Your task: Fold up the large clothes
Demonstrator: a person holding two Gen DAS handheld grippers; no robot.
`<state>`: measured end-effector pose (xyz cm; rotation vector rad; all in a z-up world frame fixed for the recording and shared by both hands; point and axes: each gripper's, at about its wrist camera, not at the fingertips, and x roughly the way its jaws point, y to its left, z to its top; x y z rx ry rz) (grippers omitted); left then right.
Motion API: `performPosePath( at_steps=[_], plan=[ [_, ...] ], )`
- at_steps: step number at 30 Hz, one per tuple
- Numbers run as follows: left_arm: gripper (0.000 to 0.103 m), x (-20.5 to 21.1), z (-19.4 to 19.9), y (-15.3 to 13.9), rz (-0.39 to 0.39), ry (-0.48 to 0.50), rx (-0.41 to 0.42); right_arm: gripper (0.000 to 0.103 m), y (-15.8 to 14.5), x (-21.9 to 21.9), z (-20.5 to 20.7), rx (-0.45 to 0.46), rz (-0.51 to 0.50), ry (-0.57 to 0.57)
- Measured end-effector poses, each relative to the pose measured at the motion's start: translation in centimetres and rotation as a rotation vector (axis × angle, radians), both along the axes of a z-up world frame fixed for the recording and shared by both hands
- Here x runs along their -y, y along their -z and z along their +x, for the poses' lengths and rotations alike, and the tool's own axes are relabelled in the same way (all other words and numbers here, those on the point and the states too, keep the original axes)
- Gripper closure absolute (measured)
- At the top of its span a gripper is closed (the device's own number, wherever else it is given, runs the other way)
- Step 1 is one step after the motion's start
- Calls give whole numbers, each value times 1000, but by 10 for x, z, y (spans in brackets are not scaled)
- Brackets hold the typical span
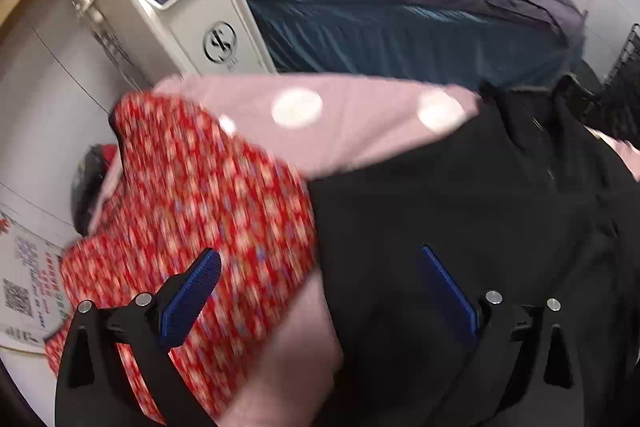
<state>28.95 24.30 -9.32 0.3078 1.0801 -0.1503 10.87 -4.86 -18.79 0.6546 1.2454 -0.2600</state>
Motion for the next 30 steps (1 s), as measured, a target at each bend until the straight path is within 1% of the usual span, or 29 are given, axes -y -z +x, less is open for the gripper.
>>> performPosePath(
  at_steps=[2, 5, 6, 8, 9, 12, 13, 16, 17, 20, 24, 28, 30],
  plan=[
    [6, -6, -39, 10, -30, 4, -51, 45, -3, -4, -16, -11, 6, -20],
    [6, -22, -89, 26, -67, -42, -121, 45, 1, -12, -55, -41, 5, -42],
    [6, -27, -115, 32, -93, -58, -150, 45, 2, -13, -66, -53, 6, -47],
    [6, -40, -139, 44, -145, -86, -219, 45, 6, -16, -90, -79, 2, -54],
    [6, -46, -157, 52, -172, -103, -268, 45, 9, -19, -103, -96, 0, -60],
    [6, -55, -188, 67, -178, -121, -343, 45, 18, -28, -140, -139, 1, -77],
    [6, -54, -200, 72, -157, -112, -364, 45, 21, -33, -152, -154, -5, -87],
    [6, -47, -227, 84, -73, -65, -381, 45, 28, -43, -181, -188, -8, -111],
    [6, -47, -231, 86, -62, -58, -387, 45, 30, -46, -189, -193, 0, -113],
    [6, -46, -242, 91, -61, -50, -410, 45, 34, -51, -206, -202, 3, -119],
    [6, -47, -248, 89, -28, -48, -379, 45, 30, -56, -211, -192, -14, -142],
    [6, -56, -250, 79, -42, -55, -349, 45, 25, -57, -220, -176, -25, -151],
    [6, -63, -252, 71, -37, -50, -325, 45, 19, -52, -229, -165, -38, -148]
  ],
)
